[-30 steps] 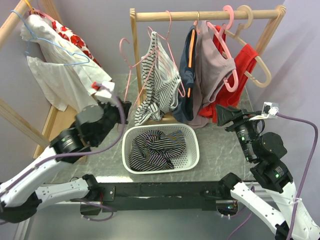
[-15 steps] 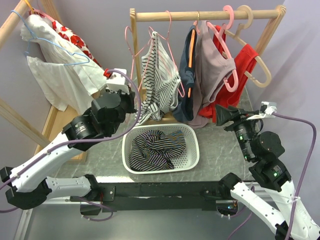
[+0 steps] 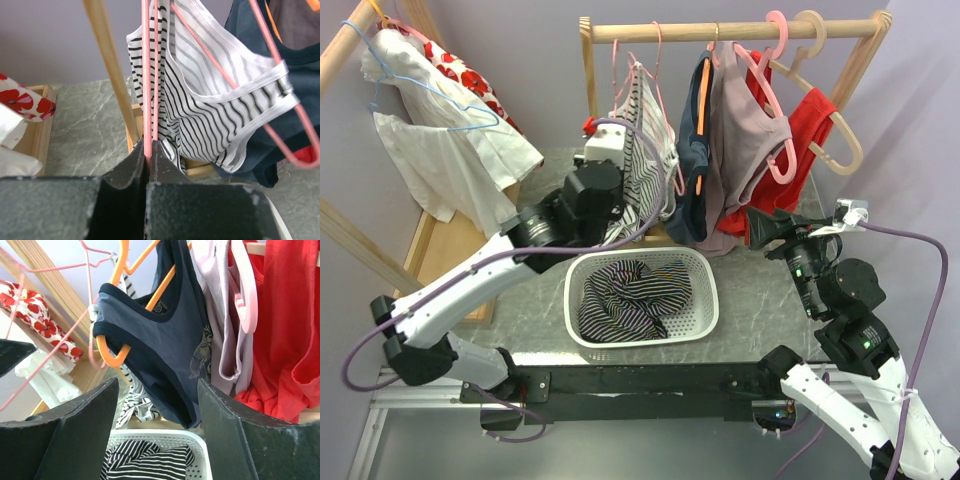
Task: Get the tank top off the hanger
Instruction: Place the hanger at the clothesline.
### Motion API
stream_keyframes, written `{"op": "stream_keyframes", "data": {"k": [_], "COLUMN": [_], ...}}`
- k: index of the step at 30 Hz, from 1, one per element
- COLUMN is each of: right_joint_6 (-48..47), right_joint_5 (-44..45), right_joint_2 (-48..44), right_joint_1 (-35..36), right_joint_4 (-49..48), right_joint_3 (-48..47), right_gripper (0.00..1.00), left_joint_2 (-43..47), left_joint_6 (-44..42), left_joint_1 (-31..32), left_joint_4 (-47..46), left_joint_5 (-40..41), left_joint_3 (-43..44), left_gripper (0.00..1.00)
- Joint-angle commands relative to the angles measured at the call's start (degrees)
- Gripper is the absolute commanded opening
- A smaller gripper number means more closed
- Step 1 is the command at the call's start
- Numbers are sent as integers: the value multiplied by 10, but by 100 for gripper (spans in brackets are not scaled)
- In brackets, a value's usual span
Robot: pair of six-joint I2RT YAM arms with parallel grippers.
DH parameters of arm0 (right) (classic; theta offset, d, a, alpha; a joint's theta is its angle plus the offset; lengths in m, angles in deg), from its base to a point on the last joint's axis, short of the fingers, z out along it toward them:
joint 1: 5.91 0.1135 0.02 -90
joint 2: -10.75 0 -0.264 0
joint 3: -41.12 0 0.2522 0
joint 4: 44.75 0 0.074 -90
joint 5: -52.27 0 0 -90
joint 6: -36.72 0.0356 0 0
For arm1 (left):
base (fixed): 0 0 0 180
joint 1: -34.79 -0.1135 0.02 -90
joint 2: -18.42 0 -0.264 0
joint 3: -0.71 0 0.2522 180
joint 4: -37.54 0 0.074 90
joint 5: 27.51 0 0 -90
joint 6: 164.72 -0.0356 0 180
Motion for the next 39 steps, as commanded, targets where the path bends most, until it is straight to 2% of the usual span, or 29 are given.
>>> {"op": "stream_keyframes", "data": {"k": [1,11,16,19,25,28,37,39], "right_joint_6": [-7,-9,-8,-6,-3,-4,-4,-5], "right_joint_5": [-14,-31,-37,-41,-48,-48,-56,-60], "right_joint_2": [8,17,21,23,21,20,28,32], "right_joint_1": [-6,-13,-15,-17,-18,-19,-20,-20], "right_joint_4": [-30,-35,-40,-42,-42,-43,-50,-51], "right_joint_3": [-8,-12,-12,-11,-12,-12,-12,-15], "right_gripper": [72,72,72,72,72,72,73,73], "left_joint_2": [-32,-73,-75,-99,-119,-141,-121,-110], "left_joint_6": [-18,-18,-21,-24,-21,-1,20,27], "left_joint_1": [3,-14,-36,-46,-91,-122,-129,-130], "left_joint_4": [17,33,20,38,37,66,46,41], "left_joint_5": [24,46,30,28,-18,-64,-88,-98], "left_joint_3": [79,132,135,167,182,197,144,129], "left_gripper": [1,1,1,1,1,1,1,4]}}
